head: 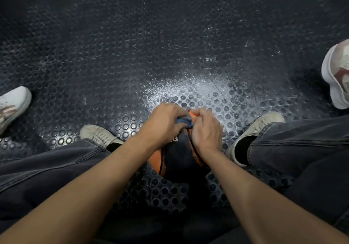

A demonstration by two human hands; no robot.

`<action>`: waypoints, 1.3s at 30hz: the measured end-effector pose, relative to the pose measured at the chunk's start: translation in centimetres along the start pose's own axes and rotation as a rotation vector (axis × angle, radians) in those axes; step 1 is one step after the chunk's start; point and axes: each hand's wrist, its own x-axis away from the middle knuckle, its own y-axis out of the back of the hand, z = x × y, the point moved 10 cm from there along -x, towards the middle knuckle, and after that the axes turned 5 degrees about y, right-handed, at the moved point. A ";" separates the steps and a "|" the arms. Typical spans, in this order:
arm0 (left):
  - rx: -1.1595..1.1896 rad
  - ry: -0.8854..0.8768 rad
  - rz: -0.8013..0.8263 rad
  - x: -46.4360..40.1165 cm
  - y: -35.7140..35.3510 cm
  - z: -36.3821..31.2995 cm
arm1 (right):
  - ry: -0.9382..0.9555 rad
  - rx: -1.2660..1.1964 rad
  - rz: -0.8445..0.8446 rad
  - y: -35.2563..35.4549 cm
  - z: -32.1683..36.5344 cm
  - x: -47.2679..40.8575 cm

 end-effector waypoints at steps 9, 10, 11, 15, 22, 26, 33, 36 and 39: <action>-0.001 0.004 -0.050 -0.2 0.3 -0.5 | 0.034 -0.024 0.015 0.2 0.7 -0.3; 0.013 0.044 -0.045 -0.6 0.2 -0.2 | 0.028 -0.022 0.014 0.2 0.7 -0.3; 0.023 0.049 -0.022 -0.3 0.1 0.1 | 0.020 -0.013 0.013 0.2 0.6 -0.3; 0.007 -0.088 0.108 3.6 -0.1 -1.0 | 0.038 0.004 0.025 0.5 0.9 -0.1; 0.011 0.083 -0.051 0.1 0.0 0.4 | 0.022 -0.026 0.012 0.7 1.0 -0.1; 0.010 -0.053 0.127 4.0 -0.5 -1.6 | 0.021 -0.054 0.033 0.8 0.8 -0.3; -0.069 0.107 -0.076 -0.1 -0.3 -0.3 | -0.010 -0.046 -0.029 1.0 0.4 0.1; -0.018 -0.116 0.027 4.5 -1.1 -2.6 | -0.045 -0.061 -0.021 1.5 -0.1 -0.4; -0.010 -0.134 -0.020 3.4 -0.1 -1.1 | -0.066 -0.036 -0.005 1.1 0.0 -0.5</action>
